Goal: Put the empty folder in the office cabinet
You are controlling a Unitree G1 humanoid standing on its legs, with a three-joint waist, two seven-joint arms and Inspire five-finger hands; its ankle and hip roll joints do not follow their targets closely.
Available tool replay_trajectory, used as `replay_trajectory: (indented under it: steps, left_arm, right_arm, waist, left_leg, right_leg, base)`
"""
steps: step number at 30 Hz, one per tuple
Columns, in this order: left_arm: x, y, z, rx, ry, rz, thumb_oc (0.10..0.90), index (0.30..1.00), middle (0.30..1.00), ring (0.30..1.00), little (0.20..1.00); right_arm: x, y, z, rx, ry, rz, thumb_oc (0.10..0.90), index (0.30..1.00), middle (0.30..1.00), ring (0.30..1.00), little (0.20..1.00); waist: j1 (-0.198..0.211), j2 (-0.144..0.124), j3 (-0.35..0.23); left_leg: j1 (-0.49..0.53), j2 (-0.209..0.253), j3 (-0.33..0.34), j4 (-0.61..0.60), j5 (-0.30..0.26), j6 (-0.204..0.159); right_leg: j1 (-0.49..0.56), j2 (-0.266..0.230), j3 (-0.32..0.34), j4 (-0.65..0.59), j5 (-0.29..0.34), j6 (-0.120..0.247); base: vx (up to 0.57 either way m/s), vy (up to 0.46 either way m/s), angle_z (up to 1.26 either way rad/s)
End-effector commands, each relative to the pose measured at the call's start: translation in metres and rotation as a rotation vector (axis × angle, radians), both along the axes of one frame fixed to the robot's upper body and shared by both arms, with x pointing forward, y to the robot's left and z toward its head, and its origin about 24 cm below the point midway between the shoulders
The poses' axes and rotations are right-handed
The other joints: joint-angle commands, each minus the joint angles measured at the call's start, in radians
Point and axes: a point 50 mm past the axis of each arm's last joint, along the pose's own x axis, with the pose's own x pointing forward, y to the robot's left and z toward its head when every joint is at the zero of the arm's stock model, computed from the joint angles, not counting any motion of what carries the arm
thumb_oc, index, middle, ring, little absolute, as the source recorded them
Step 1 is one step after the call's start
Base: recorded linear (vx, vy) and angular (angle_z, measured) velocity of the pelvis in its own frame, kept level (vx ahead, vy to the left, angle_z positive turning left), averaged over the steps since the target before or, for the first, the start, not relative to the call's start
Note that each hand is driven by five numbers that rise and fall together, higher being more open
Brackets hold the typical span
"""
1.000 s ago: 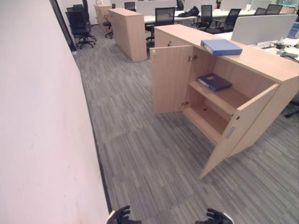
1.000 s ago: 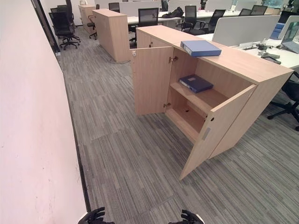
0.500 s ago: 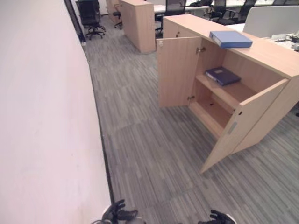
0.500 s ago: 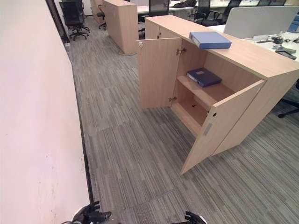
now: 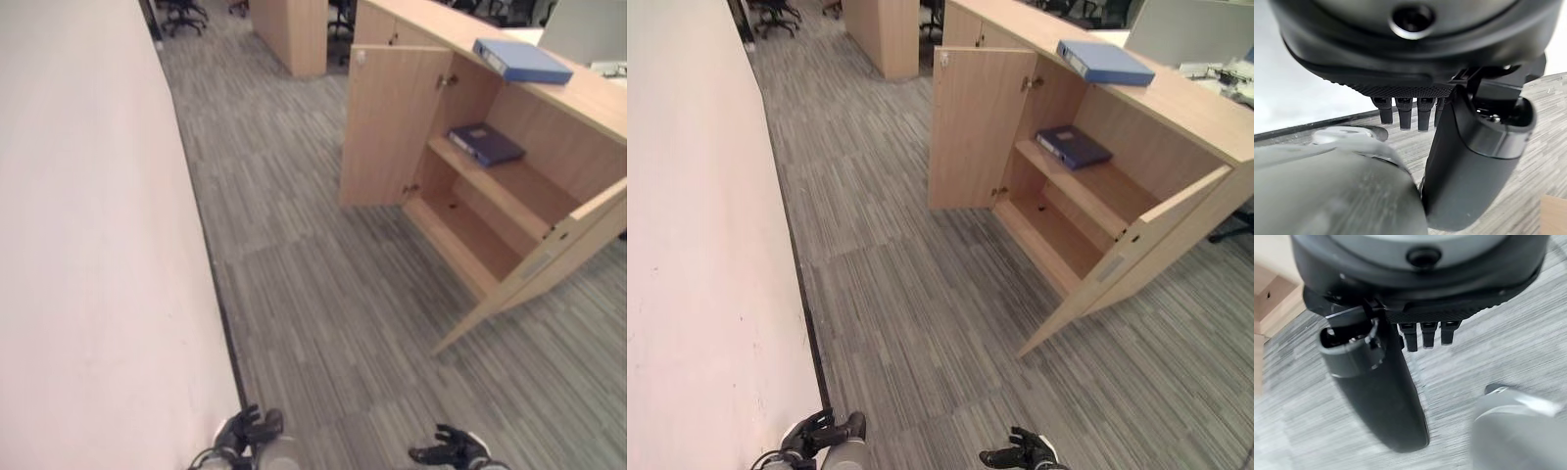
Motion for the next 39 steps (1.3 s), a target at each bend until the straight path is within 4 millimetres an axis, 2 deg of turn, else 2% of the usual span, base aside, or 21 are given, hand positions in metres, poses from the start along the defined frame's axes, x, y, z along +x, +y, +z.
replay_trajectory:
  steps: [1,4,5,6,7,8,10,12,13,14,15,16,17,19,21,25,28,33,34,37,39]
  left_arm:
    - [-0.04,0.042,-0.002,0.154,0.163,-0.101,0.8,0.9,0.9,0.9,0.9]
    - [-0.041,0.044,-0.001,0.164,0.168,-0.11,0.8,0.9,0.9,0.9,0.9]
    - [-0.036,0.05,0.002,0.182,0.153,-0.113,0.8,0.9,0.9,0.9,0.9]
    - [-0.036,0.05,0.002,0.183,0.153,-0.113,0.8,0.9,0.9,0.9,0.9]
    - [-0.033,0.051,0.003,0.186,0.142,-0.112,0.8,0.9,0.9,0.9,0.9]
    - [-0.03,0.052,0.005,0.189,0.131,-0.116,0.8,0.9,0.9,0.9,0.9]
    - [-0.02,0.054,0.009,0.2,0.096,-0.119,0.8,0.9,0.9,0.9,0.9]
    - [-0.01,0.055,0.013,0.204,0.061,-0.12,0.8,0.9,0.9,0.9,0.9]
    - [-0.007,0.055,0.014,0.207,0.056,-0.127,0.8,0.9,0.9,0.9,0.9]
    - [-0.001,0.054,0.017,0.201,0.027,-0.131,0.8,0.9,0.9,0.9,0.9]
    - [0.0,0.053,0.017,0.201,0.026,-0.131,0.8,0.9,0.9,0.9,0.9]
    - [0.004,0.051,0.018,0.195,0.009,-0.132,0.8,0.9,0.9,0.9,0.9]
    - [0.006,0.049,0.018,0.193,0.0,-0.138,0.8,0.9,0.9,0.9,0.9]
    - [0.009,0.046,0.019,0.182,-0.01,-0.145,0.8,0.9,0.9,0.9,0.9]
    - [0.011,0.043,0.018,0.174,-0.014,-0.157,0.8,0.9,0.9,0.9,0.9]
    - [0.015,0.04,0.018,0.171,-0.018,-0.175,0.8,0.9,0.9,0.9,0.9]
    - [0.016,0.041,0.019,0.178,-0.022,-0.174,0.8,0.9,0.9,0.9,0.9]
    - [0.007,0.041,0.015,0.174,0.01,-0.184,0.8,0.9,0.9,0.9,0.9]
    - [0.001,0.04,0.013,0.165,0.028,-0.194,0.8,0.9,0.9,0.9,0.9]
    - [-0.009,0.034,0.007,0.148,0.066,-0.206,0.8,0.9,0.9,0.9,0.9]
    - [-0.01,0.031,0.005,0.137,0.077,-0.196,0.8,0.9,0.9,0.9,0.9]
  right_arm:
    - [0.011,-0.024,0.012,-0.062,-0.062,-0.009,0.8,0.9,0.9,0.9,0.9]
    - [0.01,-0.022,0.011,-0.058,-0.054,-0.006,0.8,0.9,0.9,0.9,0.9]
    - [0.012,-0.017,0.009,-0.046,-0.056,0.001,0.8,0.9,0.9,0.9,0.9]
    - [0.011,-0.017,0.009,-0.045,-0.056,0.001,0.8,0.9,0.9,0.9,0.9]
    - [0.013,-0.015,0.009,-0.046,-0.055,0.015,0.8,0.9,0.9,0.9,0.9]
    - [0.016,-0.014,0.01,-0.05,-0.058,0.025,0.8,0.9,0.9,0.9,0.9]
    - [0.024,-0.014,0.013,-0.055,-0.076,0.035,0.8,0.9,0.9,0.9,0.9]
    - [0.033,-0.014,0.016,-0.057,-0.103,0.024,0.8,0.9,0.9,0.9,0.9]
    - [0.035,-0.015,0.017,-0.057,-0.113,0.019,0.8,0.9,0.9,0.9,0.9]
    - [0.04,-0.014,0.02,-0.044,-0.145,-0.005,0.8,0.9,0.9,0.9,0.9]
    - [0.04,-0.014,0.02,-0.045,-0.145,-0.005,0.8,0.9,0.9,0.9,0.9]
    - [0.042,-0.014,0.021,-0.041,-0.156,-0.014,0.8,0.9,0.9,0.9,0.9]
    - [0.044,-0.014,0.022,-0.04,-0.164,-0.023,0.8,0.9,0.9,0.9,0.9]
    - [0.045,-0.016,0.023,-0.046,-0.168,-0.034,0.8,0.9,0.9,0.9,0.9]
    - [0.041,-0.02,0.022,-0.061,-0.154,-0.038,0.8,0.9,0.9,0.9,0.9]
    - [0.027,-0.031,0.019,-0.072,-0.115,-0.093,0.8,0.9,0.9,0.9,0.9]
    - [0.016,-0.036,0.016,-0.074,-0.081,-0.135,0.8,0.9,0.9,0.9,0.9]
    - [-0.006,-0.042,0.01,-0.087,-0.008,-0.142,0.8,0.9,0.9,0.9,0.9]
    - [-0.013,-0.046,0.009,-0.095,0.016,-0.139,0.8,0.9,0.9,0.9,0.9]
    - [-0.021,-0.05,0.008,-0.111,0.049,-0.128,0.8,0.9,0.9,0.9,0.9]
    - [-0.023,-0.053,0.008,-0.114,0.055,-0.132,0.8,0.9,0.9,0.9,0.9]
  waist:
    - [0.045,-0.003,-0.052]
    - [0.048,-0.017,-0.062]
    - [0.052,-0.04,-0.077]
    - [0.054,-0.043,-0.08]
    - [0.058,-0.051,-0.085]
    - [0.059,-0.051,-0.085]
    - [0.059,-0.038,-0.08]
    - [0.05,-0.017,-0.067]
    - [0.045,-0.009,-0.061]
    - [0.015,0.009,-0.049]
    - [0.017,0.012,-0.05]
    - [-0.002,0.026,-0.037]
    - [-0.02,0.033,-0.02]
    - [-0.037,0.042,-0.003]
    - [-0.063,0.047,0.01]
    - [-0.12,0.026,0.021]
    - [-0.149,0.032,0.023]
    - [-0.176,0.035,0.009]
    - [-0.185,0.04,0.001]
    - [-0.195,0.052,-0.027]
    - [-0.211,0.07,-0.036]
  left_leg:
    - [-0.132,0.082,-0.052,-0.15,0.173,-0.03]
    - [-0.154,0.061,-0.053,-0.103,0.172,-0.024]
    - [-0.158,0.009,-0.031,-0.057,0.143,0.008]
    - [-0.16,0.007,-0.028,-0.055,0.141,0.01]
    - [-0.162,-0.012,-0.009,-0.048,0.121,0.027]
    - [-0.152,-0.025,0.0,-0.048,0.102,0.042]
    - [-0.123,-0.053,0.025,-0.057,0.063,0.079]
    - [-0.076,-0.079,0.052,-0.072,0.028,0.112]
    - [-0.058,-0.097,0.067,-0.082,0.012,0.129]
    - [0.008,-0.142,0.07,-0.113,-0.015,0.154]
    - [0.007,-0.138,0.071,-0.113,-0.014,0.153]
    - [0.047,-0.16,0.066,-0.133,-0.027,0.161]
    - [0.093,-0.178,0.064,-0.148,-0.042,0.166]
    - [0.154,-0.189,0.073,-0.161,-0.074,0.16]
    - [0.217,-0.201,0.071,-0.182,-0.102,0.153]
    - [0.318,-0.235,0.055,-0.207,-0.158,0.129]
    - [0.368,-0.215,0.043,-0.189,-0.214,0.103]
    - [0.448,-0.209,0.032,-0.161,-0.284,0.09]
    - [0.487,-0.212,0.036,-0.162,-0.306,0.087]
    - [0.534,-0.213,0.054,-0.176,-0.338,0.077]
    - [0.553,-0.183,0.065,-0.167,-0.336,0.055]
  right_leg:
    - [0.28,-0.081,0.045,-0.206,0.015,0.137]
    - [0.273,-0.101,0.041,-0.205,0.05,0.158]
    - [0.207,-0.148,0.05,-0.138,0.225,0.196]
    - [0.203,-0.151,0.052,-0.138,0.226,0.198]
    - [0.184,-0.172,0.048,-0.1,0.314,0.216]
    - [0.15,-0.187,0.043,-0.061,0.37,0.219]
    - [0.088,-0.206,0.015,0.057,0.501,0.221]
    - [0.042,-0.22,-0.039,0.158,0.563,0.223]
    - [0.035,-0.198,-0.055,0.18,0.559,0.223]
    - [-0.038,-0.117,-0.036,0.251,0.494,0.217]
    - [-0.041,-0.113,-0.035,0.249,0.497,0.215]
    - [-0.094,-0.062,-0.038,0.268,0.449,0.21]
    - [-0.146,-0.045,-0.068,0.276,0.415,0.214]
    - [-0.182,-0.076,-0.204,0.17,0.35,0.185]
    - [-0.238,-0.09,-0.288,0.07,0.331,0.148]
    - [-0.297,-0.117,-0.326,-0.172,0.412,0.156]
    - [-0.312,-0.165,-0.328,-0.276,0.469,0.175]
    - [-0.327,-0.227,-0.318,-0.277,0.519,0.192]
    - [-0.318,-0.256,-0.344,-0.274,0.541,0.197]
    - [-0.291,-0.274,-0.386,-0.284,0.569,0.198]
    - [-0.303,-0.268,-0.402,-0.262,0.565,0.188]
  base:
    - [0.29,0.356,-0.18]
    - [0.21,0.285,-0.29]
    - [0.2,0.316,-0.18]
    - [0.29,0.473,-0.12]
    - [0.14,0.249,-0.05]
    - [0.19,0.368,-0.07]
    - [0.2,0.378,-0.06]
    - [0.22,0.426,0.06]
    - [0.31,0.555,0.13]
    - [0.23,0.408,0.17]
    - [0.24,0.4,0.26]
    - [0.2,0.257,0.32]
    - [0.33,0.327,0.37]
    - [0.36,0.177,-0.01]
    - [0.35,0.074,-0.08]
    - [0.36,-0.02,0.33]
    - [0.35,-0.11,0.43]
    - [0.36,-0.091,0.04]
    - [0.35,-0.069,-0.1]
    - [0.36,-0.059,0.1]
    - [0.3,-0.123,-0.38]
